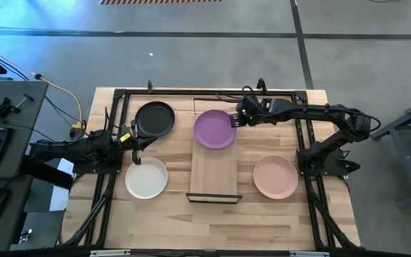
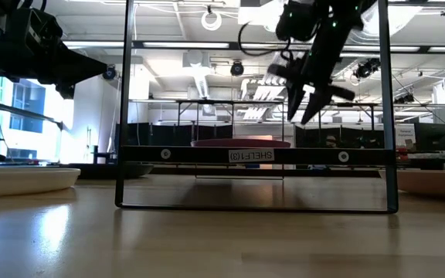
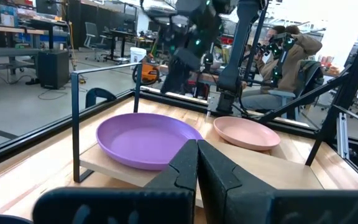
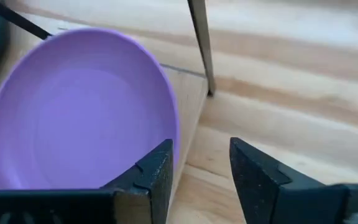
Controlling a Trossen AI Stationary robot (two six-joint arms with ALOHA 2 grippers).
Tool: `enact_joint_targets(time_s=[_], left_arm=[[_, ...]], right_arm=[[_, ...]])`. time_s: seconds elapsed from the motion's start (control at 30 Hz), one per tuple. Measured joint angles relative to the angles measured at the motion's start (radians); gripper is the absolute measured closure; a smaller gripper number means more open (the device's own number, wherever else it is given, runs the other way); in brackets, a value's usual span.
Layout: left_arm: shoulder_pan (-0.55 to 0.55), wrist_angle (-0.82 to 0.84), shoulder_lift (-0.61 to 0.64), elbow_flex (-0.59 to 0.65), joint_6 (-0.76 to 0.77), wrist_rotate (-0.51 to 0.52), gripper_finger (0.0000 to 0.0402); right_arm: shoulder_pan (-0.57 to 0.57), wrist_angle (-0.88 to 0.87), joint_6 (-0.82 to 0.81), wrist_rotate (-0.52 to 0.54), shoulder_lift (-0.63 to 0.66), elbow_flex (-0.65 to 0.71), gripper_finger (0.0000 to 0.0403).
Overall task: Place and stack plates onto a shelf
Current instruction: Stack the black plate on top of the violet plate on the shelf
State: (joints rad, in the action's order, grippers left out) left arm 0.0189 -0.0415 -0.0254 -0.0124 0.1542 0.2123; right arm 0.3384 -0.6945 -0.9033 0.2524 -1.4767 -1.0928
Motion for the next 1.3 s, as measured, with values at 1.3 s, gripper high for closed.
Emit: enact_joint_targets(time_s=[1.3], left_arm=[[0.0,-0.22,0.0,-0.001,0.237,0.007,0.0402]], right_arm=[[-0.332,0.48,0.463,0.024,0.681,0.414,0.0265]])
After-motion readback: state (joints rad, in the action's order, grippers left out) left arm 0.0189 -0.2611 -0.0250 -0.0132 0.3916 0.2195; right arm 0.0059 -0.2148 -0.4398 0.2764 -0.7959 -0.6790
